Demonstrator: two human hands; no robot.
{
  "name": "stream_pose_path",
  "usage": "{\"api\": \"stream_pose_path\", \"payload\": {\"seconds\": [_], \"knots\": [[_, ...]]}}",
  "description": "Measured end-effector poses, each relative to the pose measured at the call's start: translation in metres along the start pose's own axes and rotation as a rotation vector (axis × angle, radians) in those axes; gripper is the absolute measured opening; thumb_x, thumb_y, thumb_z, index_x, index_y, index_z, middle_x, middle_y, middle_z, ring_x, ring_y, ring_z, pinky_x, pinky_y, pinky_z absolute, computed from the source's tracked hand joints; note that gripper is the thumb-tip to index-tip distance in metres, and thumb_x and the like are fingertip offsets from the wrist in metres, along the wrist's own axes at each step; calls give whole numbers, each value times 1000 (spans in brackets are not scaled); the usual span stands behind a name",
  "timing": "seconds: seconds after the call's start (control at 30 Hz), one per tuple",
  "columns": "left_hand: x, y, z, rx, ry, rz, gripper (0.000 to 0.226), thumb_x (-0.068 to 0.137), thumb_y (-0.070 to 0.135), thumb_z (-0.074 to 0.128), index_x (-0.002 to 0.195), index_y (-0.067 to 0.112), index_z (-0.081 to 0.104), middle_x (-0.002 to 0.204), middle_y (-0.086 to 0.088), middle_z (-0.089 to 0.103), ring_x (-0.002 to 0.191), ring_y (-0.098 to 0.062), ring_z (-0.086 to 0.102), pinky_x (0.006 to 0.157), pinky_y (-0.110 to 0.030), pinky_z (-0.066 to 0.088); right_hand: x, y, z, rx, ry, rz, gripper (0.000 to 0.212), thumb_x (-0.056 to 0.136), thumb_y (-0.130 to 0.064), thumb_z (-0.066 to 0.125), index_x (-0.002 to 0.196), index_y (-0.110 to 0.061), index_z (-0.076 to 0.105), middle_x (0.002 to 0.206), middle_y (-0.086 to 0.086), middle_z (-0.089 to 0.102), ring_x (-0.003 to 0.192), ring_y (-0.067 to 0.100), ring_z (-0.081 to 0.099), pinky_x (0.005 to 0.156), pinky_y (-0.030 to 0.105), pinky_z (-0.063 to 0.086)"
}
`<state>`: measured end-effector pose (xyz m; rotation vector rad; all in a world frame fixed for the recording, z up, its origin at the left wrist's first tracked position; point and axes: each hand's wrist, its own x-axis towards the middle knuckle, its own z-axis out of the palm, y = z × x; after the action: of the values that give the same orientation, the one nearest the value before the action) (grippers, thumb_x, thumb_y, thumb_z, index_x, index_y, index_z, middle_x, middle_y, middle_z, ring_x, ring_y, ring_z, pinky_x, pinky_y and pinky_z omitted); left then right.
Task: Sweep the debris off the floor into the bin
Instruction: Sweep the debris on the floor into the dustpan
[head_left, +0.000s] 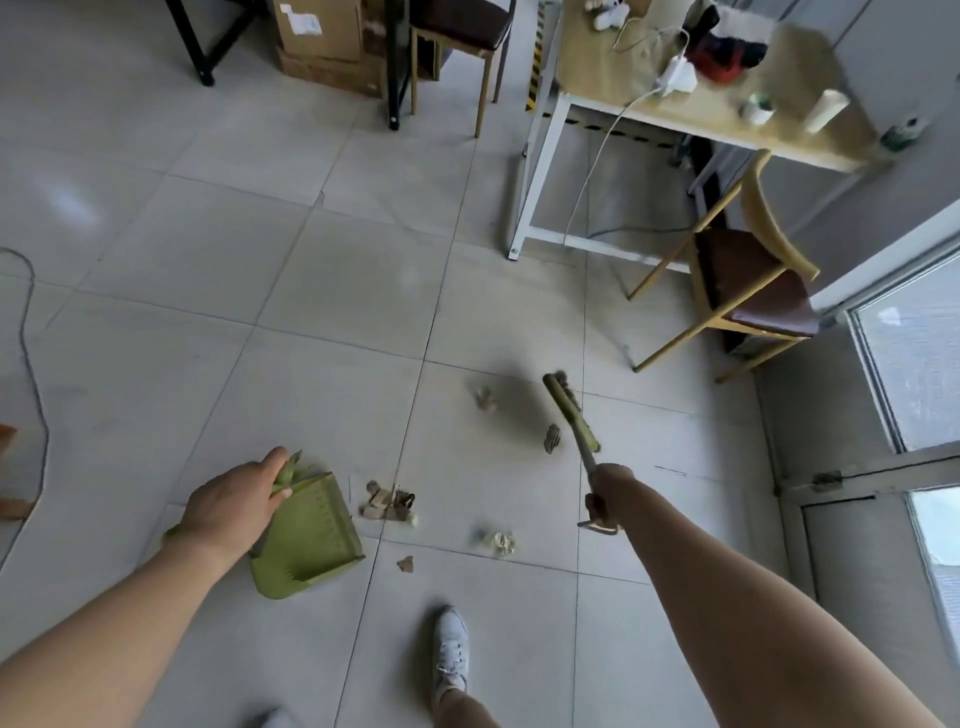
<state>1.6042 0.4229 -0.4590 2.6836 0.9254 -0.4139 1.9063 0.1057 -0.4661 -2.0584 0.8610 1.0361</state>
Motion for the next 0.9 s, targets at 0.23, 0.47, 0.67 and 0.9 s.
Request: {"api": "stream_pose_path", "payload": {"seconds": [0.23,0.47,0.67,0.9], "knots": [[12,2,10,-58,17,-91,33,94,34,52,123,19,44,89,0,62,75,-22,59,58,-30,43,41,-51,2,97,-118,125,28,100,-18,40,74,-7,41,34,5,42,13,13,34,30,18,42],[12,-26,5,-115,13,-127,28,92,33,57,114,20,46,92,-2,66,80,-25,64,62,-35,51,29,-81,83,131,-176,109,24,99,-15,38,77,-10,39,28,4,40,16,10,38,32,24,45],[7,-67,7,-146,38,-80,27,92,36,57,110,22,44,88,1,65,72,-20,57,56,-32,41,-9,-83,153,61,-201,106,28,101,-22,34,78,-8,39,59,4,39,14,11,35,28,27,44],[-3,-128,-4,-213,21,-50,26,93,35,57,110,21,43,83,5,56,70,-20,52,57,-31,39,-36,-36,220,-62,-235,164,46,105,-10,25,62,-4,40,40,8,41,7,15,28,18,18,30]]}}
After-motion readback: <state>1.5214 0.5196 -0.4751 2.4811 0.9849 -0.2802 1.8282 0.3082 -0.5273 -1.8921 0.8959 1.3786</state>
